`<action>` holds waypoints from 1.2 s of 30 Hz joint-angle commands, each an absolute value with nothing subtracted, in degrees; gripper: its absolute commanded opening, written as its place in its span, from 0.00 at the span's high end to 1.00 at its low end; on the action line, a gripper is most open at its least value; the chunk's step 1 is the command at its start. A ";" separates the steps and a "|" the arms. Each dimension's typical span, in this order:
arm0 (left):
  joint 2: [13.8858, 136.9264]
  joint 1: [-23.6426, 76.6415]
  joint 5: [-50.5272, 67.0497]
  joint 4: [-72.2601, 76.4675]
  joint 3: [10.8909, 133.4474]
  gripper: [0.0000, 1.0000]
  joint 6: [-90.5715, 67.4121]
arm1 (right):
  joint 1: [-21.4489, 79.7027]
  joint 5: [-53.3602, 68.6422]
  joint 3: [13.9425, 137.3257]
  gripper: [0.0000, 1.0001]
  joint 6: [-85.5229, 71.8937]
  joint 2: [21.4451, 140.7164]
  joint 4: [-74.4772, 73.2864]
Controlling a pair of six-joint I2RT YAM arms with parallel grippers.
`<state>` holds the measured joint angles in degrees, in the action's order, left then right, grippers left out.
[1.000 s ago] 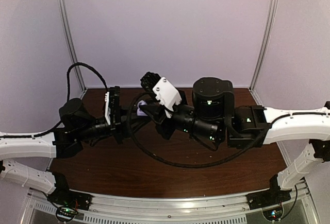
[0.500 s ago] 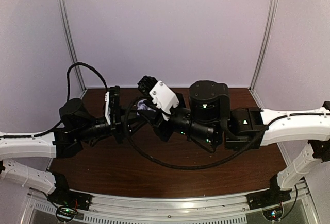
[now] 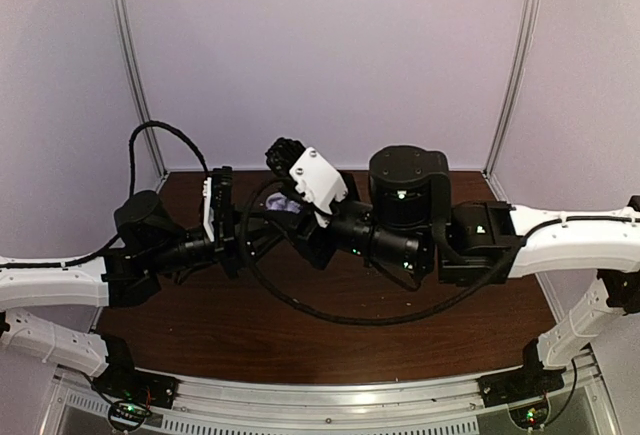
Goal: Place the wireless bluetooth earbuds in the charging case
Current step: Insert the left earbud into the left side groove of the charging case, then adjust the left earbud in the left side groove of the charging case.
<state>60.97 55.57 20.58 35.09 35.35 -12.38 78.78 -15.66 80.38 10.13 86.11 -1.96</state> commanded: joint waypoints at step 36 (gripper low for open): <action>60.74 55.81 22.76 31.78 37.96 1.00 -9.98 | 78.93 -15.59 86.23 0.82 8.12 85.34 -12.39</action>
